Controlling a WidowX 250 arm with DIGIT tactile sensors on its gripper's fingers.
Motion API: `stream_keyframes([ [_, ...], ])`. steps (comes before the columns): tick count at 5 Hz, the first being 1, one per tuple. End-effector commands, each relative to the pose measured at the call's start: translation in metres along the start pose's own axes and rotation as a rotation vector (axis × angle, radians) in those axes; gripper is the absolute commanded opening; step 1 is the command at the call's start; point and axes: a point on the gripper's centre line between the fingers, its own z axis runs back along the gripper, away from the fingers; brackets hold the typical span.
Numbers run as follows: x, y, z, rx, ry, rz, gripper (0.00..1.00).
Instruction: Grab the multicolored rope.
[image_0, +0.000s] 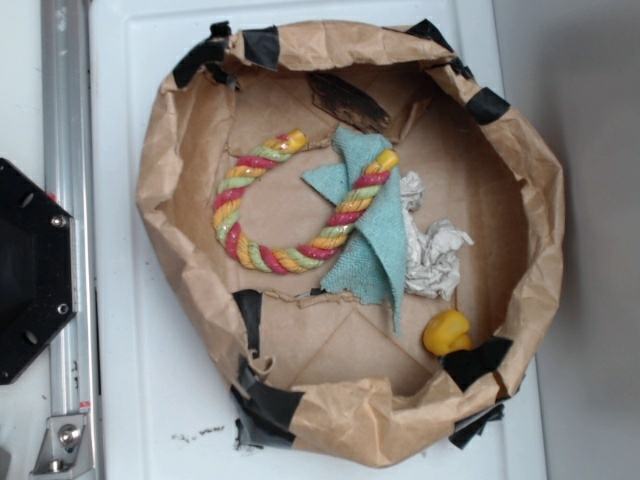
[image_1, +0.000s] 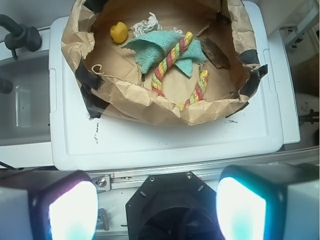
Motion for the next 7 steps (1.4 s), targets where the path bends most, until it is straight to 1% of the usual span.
stream_keyframes([
  [1,0.0,0.0,0.0,0.0,0.0,0.0,1.0],
  [2,0.048,0.022,-0.034,0.007,-0.018,0.18,1.0],
  [3,0.085,0.043,-0.087,0.065,-0.009,0.424,1.0],
  [4,0.104,0.057,-0.128,0.162,-0.005,0.586,1.0],
  [5,0.104,0.065,-0.151,0.123,0.079,0.514,1.0],
  [7,0.104,0.065,-0.151,0.123,0.079,0.514,1.0],
])
